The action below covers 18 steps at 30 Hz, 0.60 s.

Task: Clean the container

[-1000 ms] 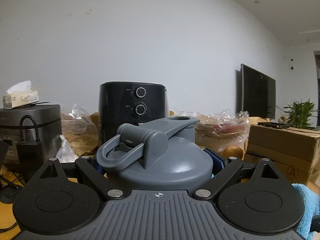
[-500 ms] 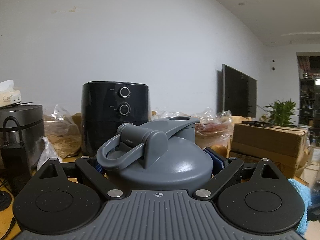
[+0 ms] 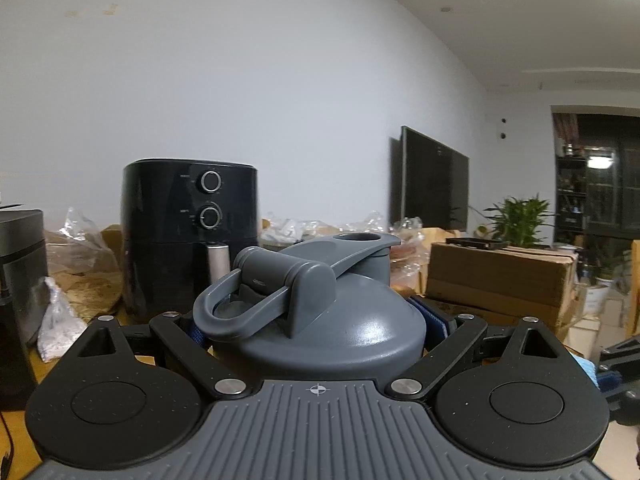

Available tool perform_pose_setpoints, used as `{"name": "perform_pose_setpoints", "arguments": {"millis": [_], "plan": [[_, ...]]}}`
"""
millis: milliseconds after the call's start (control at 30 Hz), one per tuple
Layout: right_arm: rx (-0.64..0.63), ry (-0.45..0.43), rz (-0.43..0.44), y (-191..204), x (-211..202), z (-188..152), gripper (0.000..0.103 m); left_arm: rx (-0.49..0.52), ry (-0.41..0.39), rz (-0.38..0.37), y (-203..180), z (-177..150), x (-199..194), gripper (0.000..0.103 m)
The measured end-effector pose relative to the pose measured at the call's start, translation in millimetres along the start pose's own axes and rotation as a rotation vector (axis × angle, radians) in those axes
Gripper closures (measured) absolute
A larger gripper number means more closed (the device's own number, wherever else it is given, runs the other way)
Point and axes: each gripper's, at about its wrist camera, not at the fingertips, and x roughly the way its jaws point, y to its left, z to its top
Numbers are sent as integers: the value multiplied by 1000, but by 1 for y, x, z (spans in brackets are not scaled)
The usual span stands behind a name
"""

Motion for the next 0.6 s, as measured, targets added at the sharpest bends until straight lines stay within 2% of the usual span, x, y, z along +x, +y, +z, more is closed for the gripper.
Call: {"name": "perform_pose_setpoints", "arguments": {"millis": [600], "plan": [[4, -6, -1, 4, 0, 1, 87, 13, -4, -127, 12, -1, 6, 8]]}}
